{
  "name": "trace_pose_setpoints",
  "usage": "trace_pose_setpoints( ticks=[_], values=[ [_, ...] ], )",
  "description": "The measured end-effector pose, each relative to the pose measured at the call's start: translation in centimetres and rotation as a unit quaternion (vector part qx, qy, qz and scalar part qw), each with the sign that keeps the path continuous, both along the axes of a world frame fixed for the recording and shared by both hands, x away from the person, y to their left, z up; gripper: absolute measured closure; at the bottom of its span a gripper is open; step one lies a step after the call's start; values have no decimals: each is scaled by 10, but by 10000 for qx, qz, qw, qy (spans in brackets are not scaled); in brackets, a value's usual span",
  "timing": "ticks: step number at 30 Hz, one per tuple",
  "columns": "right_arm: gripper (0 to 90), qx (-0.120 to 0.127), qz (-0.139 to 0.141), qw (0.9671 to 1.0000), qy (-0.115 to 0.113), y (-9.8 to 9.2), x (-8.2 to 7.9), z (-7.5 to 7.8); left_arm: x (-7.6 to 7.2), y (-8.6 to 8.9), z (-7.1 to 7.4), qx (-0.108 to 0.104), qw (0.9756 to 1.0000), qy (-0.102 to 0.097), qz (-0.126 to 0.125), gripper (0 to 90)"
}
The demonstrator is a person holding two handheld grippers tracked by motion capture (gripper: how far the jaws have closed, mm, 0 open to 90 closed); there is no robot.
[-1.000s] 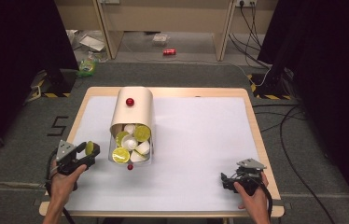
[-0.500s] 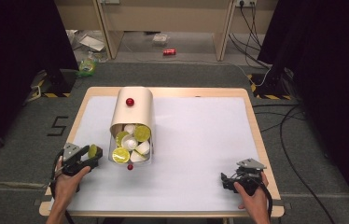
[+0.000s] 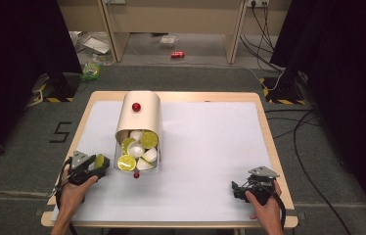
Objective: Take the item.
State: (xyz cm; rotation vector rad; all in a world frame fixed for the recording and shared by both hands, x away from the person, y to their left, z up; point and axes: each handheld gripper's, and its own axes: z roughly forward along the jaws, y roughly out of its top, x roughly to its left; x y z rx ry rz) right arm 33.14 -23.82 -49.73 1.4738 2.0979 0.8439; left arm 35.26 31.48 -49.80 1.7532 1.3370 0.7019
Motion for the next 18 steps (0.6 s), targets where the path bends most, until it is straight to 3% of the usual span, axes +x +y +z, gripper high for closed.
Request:
trace_pose_setpoints(
  ticks=[18],
  values=[
    [6, -1, 0, 10000, -1, 0, 0, 0, 1, -2, -1, 67, 10000, 52, -47, 379]
  ],
)
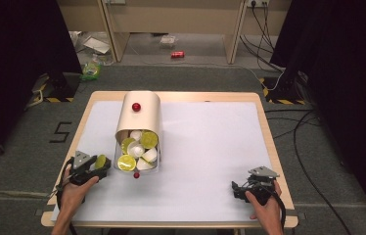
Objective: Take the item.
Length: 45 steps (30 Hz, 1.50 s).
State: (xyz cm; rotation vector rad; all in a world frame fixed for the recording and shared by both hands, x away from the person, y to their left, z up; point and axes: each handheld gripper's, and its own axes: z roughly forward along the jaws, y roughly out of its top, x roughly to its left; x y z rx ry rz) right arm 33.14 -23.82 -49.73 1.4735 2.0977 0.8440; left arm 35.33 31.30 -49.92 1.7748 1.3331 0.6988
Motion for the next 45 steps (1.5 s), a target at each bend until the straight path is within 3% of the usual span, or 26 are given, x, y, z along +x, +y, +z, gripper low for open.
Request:
trace_pose_setpoints(
  ticks=[5, 10, 26, 30, 45],
  values=[
    [6, -8, 12, 10000, -7, 0, 0, 0, -1, 0, 1, -42, 10000, 0, -3, 357],
    [6, 0, 1, 10000, 4, 0, 0, 0, -3, -1, 5, -210, 9997, -102, -15, 340],
    [6, 0, 1, 10000, 0, 0, 0, 0, -15, -6, 24, -404, 9982, -426, -79, 326],
    [6, 3, 3, 10000, 1, 0, 0, 0, -18, -5, 29, -569, 9972, -462, -121, 305],
    [5, 7, 5, 10000, 2, 0, 0, 0, -32, -14, 40, -529, 9963, -604, -313, 202]
  ],
)
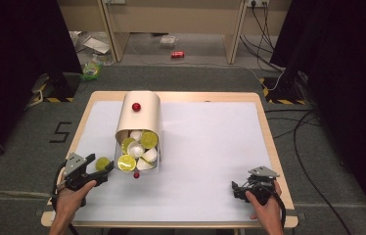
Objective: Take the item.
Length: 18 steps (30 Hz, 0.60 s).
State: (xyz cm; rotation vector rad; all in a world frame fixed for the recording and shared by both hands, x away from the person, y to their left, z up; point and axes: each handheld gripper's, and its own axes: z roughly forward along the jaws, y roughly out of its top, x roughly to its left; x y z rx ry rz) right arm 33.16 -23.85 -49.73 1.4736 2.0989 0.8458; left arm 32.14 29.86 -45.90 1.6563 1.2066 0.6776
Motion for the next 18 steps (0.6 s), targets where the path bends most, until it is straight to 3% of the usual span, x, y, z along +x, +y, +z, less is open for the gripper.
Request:
trace_pose_setpoints(
  ticks=[7, 18],
  values=[
    [5, 2, 2, 10000, 2, 0, 0, 0, -7, -1, 6, -24, 9999, -126, -14, 201],
    [5, -6, 18, 10000, -6, 0, 0, 0, -18, 0, 5, -49, 9999, -135, -36, 205]
  ],
)
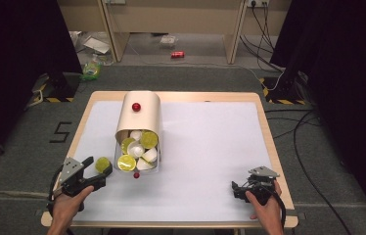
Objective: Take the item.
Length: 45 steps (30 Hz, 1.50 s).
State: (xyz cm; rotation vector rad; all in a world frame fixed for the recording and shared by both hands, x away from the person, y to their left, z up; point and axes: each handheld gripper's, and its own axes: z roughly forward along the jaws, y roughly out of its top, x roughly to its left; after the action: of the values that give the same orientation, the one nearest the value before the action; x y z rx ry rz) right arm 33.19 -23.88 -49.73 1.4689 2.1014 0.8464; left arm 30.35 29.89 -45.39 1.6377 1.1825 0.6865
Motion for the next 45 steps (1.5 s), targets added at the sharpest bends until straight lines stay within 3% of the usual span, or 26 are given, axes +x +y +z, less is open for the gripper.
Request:
trace_pose_setpoints(
  ticks=[15, 27, 45],
  values=[
    [5, 9, 4, 10000, 0, 0, 0, 0, -12, -3, -3, 21, 10000, -57, -79, 205],
    [5, 3, 3, 10000, -2, 0, 0, 0, -24, -1, 4, 79, 9997, -183, -108, 204],
    [5, -4, -1, 10000, -3, 0, 0, 0, -37, -1, -1, 110, 9996, -165, -188, 201]
  ],
)
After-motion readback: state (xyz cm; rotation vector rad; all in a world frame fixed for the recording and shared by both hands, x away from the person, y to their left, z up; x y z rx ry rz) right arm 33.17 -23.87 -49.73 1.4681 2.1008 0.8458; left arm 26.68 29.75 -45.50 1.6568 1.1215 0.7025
